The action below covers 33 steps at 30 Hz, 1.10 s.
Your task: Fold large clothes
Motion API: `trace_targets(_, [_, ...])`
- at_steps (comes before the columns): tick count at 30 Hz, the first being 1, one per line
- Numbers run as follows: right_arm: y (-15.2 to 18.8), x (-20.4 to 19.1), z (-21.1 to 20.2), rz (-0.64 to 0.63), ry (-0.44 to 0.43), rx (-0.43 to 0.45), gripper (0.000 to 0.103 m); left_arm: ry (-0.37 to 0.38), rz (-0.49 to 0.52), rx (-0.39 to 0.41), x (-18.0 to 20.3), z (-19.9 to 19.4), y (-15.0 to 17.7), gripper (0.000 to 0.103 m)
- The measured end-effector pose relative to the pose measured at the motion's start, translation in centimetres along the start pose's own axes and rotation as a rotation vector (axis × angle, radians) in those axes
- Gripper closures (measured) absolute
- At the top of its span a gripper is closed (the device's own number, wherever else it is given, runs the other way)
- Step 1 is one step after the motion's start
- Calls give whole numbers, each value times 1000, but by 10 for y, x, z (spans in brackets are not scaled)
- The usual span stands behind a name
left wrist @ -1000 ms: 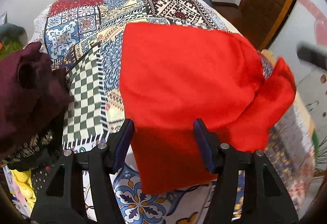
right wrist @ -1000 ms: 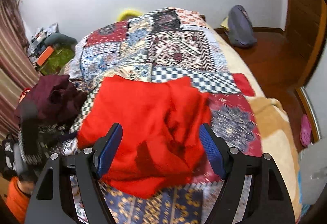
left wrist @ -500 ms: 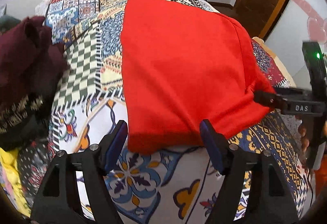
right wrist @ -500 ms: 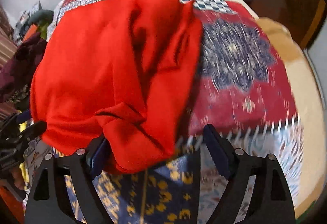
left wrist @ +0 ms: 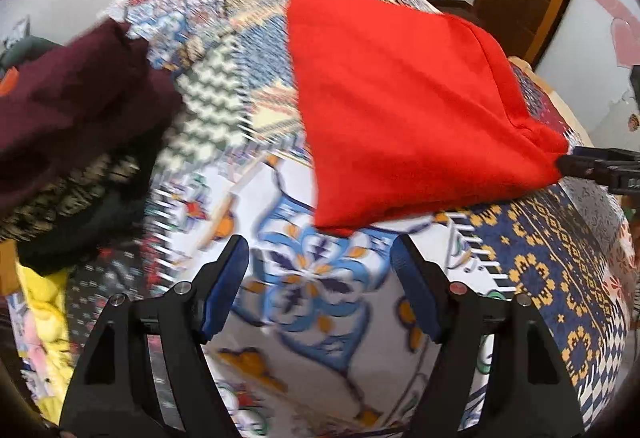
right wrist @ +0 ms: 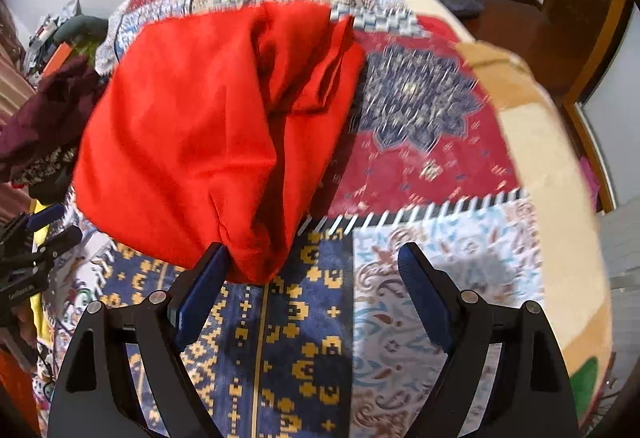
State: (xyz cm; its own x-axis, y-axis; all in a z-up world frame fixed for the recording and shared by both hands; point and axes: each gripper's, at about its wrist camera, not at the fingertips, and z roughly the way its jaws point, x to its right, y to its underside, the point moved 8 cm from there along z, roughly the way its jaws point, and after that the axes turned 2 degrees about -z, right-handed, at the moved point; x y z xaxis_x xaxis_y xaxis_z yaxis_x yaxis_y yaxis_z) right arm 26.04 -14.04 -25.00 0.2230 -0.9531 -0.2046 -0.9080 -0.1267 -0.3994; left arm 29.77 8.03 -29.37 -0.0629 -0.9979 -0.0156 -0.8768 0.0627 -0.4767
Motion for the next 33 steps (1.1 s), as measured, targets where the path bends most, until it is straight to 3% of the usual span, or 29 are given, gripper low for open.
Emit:
trace_targets(7, [-38, 4, -34, 30, -20, 123, 18, -42, -24, 116, -24, -28, -46, 30])
trace_targets(11, [-63, -6, -20, 59, -55, 132, 18, 1, -53, 135, -25, -27, -75, 30])
trace_targets(17, [-74, -20, 19, 105, -197, 88, 18, 185, -137, 48, -11, 13, -99, 30])
trace_targets(20, [-76, -18, 43, 136, -222, 48, 18, 252, -156, -12, -2, 39, -100, 30])
trace_targets(23, [-76, -9, 64, 156, -220, 1, 18, 304, -195, -45, 1, 59, -99, 29])
trace_targets(29, [-84, -4, 77, 180, -331, -13, 18, 441, -309, -108, -1, 85, -106, 29])
trace_targets(33, [-95, -13, 84, 189, -403, -18, 15, 486, -340, -121, 4, 96, -113, 27])
